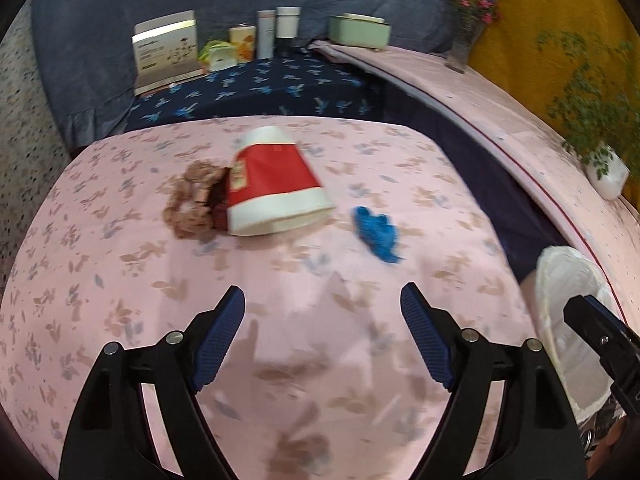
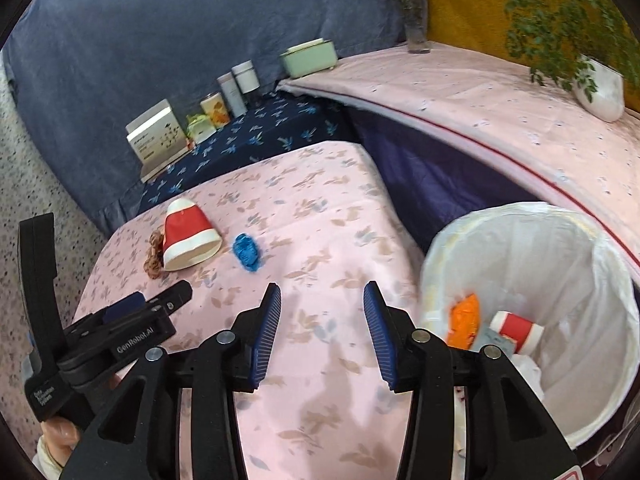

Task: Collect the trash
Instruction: 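Move both tools back to the blue cloth and brown scrunchie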

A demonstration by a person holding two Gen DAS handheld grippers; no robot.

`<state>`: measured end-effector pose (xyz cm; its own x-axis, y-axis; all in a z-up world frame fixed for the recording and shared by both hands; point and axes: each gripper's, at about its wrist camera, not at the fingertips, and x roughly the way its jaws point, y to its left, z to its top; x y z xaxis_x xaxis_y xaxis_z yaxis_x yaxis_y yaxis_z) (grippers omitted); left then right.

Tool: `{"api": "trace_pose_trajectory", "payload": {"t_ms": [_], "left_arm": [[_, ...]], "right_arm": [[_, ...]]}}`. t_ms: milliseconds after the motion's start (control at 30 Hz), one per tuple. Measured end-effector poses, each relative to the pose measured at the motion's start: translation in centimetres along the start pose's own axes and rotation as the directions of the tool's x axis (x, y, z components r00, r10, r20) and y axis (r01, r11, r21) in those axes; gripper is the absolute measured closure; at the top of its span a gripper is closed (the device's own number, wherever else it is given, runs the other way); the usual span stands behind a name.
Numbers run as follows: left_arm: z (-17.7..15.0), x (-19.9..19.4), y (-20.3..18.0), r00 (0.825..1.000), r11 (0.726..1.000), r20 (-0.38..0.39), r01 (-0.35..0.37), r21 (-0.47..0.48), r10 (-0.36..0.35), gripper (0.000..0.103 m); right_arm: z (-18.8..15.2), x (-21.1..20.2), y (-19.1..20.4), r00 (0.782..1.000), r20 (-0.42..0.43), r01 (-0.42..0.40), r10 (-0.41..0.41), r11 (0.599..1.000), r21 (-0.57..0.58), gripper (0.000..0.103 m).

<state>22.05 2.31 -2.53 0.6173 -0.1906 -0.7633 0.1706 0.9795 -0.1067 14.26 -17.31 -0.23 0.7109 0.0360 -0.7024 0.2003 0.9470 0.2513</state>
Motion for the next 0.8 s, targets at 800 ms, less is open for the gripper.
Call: {"api": "trace_pose_trajectory", "payload": {"t_ms": [800], "left_arm": [[5.0, 7.0, 11.2, 0.999, 0.998, -0.035, 0.007, -0.061, -0.009, 0.05]], "right_arm": [[2.8, 14.5, 7.9, 0.992, -0.126, 0.006, -0.011, 0.999, -0.041, 0.049]]}}
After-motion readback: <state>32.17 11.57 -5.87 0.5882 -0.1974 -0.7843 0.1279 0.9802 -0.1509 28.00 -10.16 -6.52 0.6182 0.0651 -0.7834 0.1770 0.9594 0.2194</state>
